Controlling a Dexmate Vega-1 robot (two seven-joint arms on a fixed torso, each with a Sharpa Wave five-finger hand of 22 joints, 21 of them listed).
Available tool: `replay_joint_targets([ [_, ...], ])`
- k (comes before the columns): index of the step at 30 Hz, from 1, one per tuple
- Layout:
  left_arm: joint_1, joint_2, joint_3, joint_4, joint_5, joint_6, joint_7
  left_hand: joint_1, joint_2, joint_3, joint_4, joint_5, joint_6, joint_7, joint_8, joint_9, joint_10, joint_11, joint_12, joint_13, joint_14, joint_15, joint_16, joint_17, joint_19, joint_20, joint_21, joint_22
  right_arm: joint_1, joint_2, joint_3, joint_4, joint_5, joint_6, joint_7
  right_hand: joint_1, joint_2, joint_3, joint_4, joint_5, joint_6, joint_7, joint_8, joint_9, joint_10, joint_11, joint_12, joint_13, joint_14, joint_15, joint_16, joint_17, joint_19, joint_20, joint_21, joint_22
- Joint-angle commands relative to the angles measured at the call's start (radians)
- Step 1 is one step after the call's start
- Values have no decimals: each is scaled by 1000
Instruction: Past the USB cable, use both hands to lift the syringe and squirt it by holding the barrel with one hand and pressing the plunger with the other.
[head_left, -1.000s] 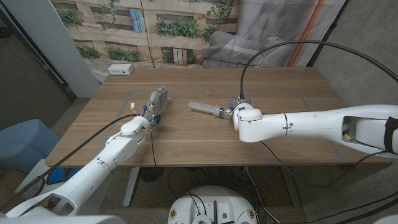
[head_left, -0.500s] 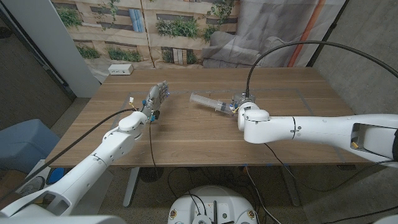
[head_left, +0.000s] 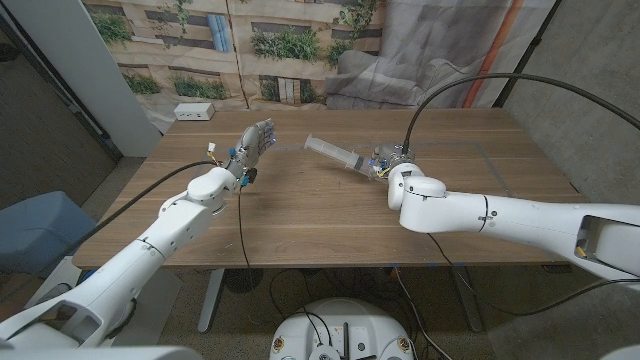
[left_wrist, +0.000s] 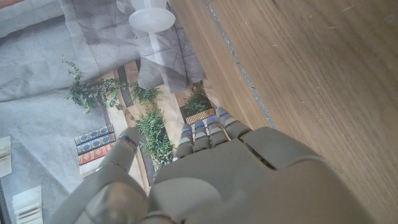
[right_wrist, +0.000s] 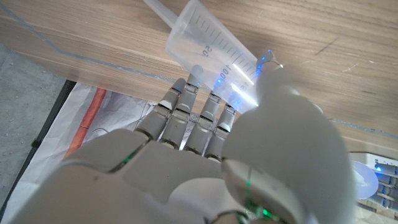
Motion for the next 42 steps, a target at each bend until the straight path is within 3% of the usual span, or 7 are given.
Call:
replay_joint_targets([
  [1, -10, 33, 7, -87, 42, 49, 28, 13, 61, 1, -7, 5, 11, -1, 6, 5, 12, -2, 5, 4, 11, -2, 4, 3, 12, -8, 9, 4, -175, -5, 185, -20, -39, 106, -78, 45, 119, 22, 14, -2, 46, -26, 4, 3, 49, -32, -5, 0, 29, -178, 5, 5, 14, -81, 7, 6],
  [15, -89, 62, 60, -113, 160, 75, -2, 24, 67, 4, -20, 5, 20, 0, 7, 5, 20, -7, 5, 4, 18, -8, 4, 3, 26, 10, 11, 5, -326, 35, 349, 20, -65, 244, -126, 49, 118, 20, 9, -4, 45, -27, 0, 1, 63, -30, -9, -4, 34, -179, 1, 7, 19, -91, 8, 7],
  [31, -137, 88, 98, -136, 293, 45, -53, 32, 67, 3, -33, 3, 45, -15, 11, 5, 34, -26, 7, 4, 27, -24, 3, 3, 38, 13, 11, 5, -374, 58, 401, 74, -117, 297, -92, 51, 122, 18, 9, -6, 52, -26, -2, 0, 72, -29, -13, -1, 49, -178, 1, 12, 24, -96, 9, 8],
  [42, -141, 99, 92, -139, 337, -9, -83, 30, 68, -7, -35, 1, 53, -39, 7, 4, 24, -53, -1, 3, 14, -57, -1, 6, 30, -9, 5, 5, -395, 60, 422, 93, -142, 317, -77, 49, 123, 16, 11, -7, 52, -26, -5, 0, 77, -28, -16, 1, 49, -177, -7, 12, 23, -97, 7, 8],
])
